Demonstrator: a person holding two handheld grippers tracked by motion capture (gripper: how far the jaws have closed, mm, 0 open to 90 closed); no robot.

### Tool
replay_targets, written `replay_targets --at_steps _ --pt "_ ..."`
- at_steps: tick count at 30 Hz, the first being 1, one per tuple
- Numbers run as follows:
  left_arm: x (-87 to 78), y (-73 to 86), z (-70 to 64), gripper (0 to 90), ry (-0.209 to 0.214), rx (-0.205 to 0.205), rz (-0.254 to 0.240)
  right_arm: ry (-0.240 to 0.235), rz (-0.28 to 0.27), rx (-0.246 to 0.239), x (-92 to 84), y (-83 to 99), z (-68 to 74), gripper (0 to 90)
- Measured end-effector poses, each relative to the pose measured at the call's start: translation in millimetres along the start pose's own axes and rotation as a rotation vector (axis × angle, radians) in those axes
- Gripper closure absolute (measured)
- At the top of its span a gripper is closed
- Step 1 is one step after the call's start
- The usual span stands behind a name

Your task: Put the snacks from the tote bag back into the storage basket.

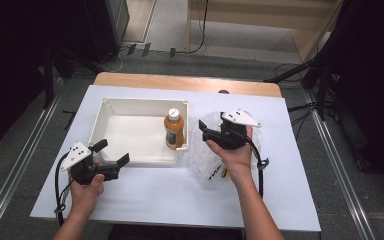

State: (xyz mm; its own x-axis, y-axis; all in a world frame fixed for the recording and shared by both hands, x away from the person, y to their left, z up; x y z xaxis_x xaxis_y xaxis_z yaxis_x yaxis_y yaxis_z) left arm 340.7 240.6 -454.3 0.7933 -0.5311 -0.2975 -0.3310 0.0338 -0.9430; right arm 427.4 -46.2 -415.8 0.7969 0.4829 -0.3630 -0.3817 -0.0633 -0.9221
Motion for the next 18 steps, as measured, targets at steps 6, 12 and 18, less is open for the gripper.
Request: replay_targets --at_steps 6,12,18 --pt "0.5 0.7 0.8 3.2 0.001 0.001 0.002 0.019 -0.003 0.002 -8.3 2.7 -11.1 22.3" --pt "1.0 1.8 1.9 3.2 -0.003 -0.003 0.006 0.033 -0.008 0.012 -15.1 6.4 -21.4 22.4" --pt "0.1 1.4 2.0 3.2 -0.008 -0.002 0.003 0.047 -0.007 0.021 -21.7 12.6 -30.6 22.4"
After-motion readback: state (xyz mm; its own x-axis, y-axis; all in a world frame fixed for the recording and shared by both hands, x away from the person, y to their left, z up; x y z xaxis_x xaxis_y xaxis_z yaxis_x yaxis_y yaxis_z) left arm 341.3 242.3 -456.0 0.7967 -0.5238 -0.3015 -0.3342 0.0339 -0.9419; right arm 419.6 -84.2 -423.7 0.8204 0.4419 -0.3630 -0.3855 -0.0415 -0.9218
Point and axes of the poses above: each handheld gripper's, and its own axes: x roughly forward along the jaws, y roughly out of its underside, z roughly to its left, the point moved 10 cm from there along x, roughly forward along the jaws, and after that the axes turned 1 degree about x, right-handed, at the moved point
